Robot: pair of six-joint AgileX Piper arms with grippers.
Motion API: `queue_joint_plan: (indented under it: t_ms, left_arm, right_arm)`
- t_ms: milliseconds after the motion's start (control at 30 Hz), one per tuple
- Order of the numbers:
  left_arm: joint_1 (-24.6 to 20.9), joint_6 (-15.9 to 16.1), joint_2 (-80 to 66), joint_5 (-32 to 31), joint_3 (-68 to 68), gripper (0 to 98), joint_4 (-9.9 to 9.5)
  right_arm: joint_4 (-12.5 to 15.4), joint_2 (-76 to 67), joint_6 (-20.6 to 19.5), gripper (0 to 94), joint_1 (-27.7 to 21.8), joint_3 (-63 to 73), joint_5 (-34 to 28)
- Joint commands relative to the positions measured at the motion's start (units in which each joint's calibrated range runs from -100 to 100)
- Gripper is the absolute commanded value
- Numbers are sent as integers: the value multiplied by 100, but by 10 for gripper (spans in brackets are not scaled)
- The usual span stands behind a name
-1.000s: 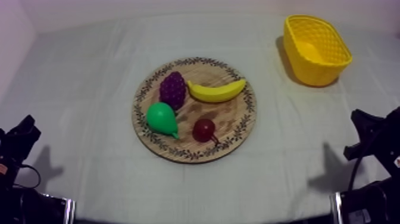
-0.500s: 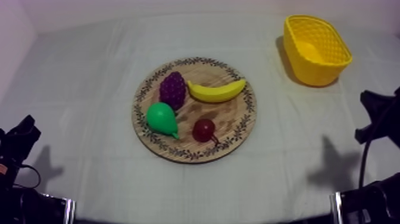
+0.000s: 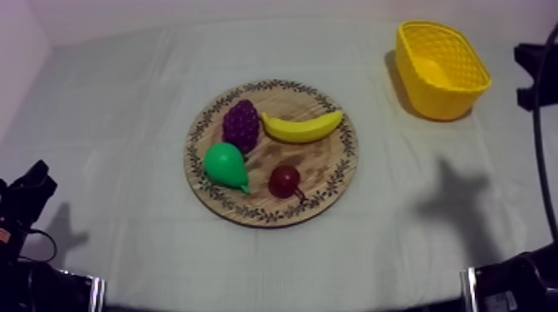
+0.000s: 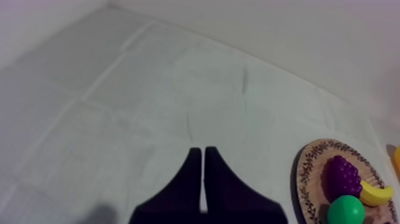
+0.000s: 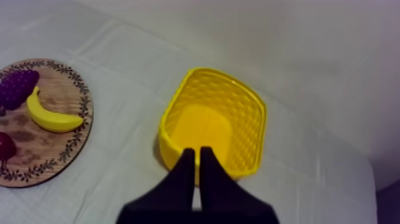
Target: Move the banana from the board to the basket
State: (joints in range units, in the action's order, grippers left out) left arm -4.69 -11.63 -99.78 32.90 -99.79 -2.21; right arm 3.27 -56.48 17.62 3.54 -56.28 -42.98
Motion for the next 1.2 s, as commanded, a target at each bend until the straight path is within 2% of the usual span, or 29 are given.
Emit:
queue_joint_plan:
  t_ms: [0,200,500,700,933,1167]
  left_arm:
    - [2,1,-5,0,1,1,3]
    - [2,-2,-5,0,1,1,3]
    - [2,-1,-5,0,1,1,3]
    - [2,-1,-5,0,1,1,3]
    - [2,-1,-5,0,1,1,3]
    - [2,-2,-5,0,1,1,3]
  right_arm:
    - [28,495,66,6,56,495,-134]
    - [11,1171,112,6,276,1339,-743]
    - [18,2057,-74,6,728,2992,-2200]
    - [31,2468,-192,6,1115,3607,-2966]
    - [161,2769,39,6,1437,3579,-3131]
    - [453,3076,352,6,1643,3497,-3183]
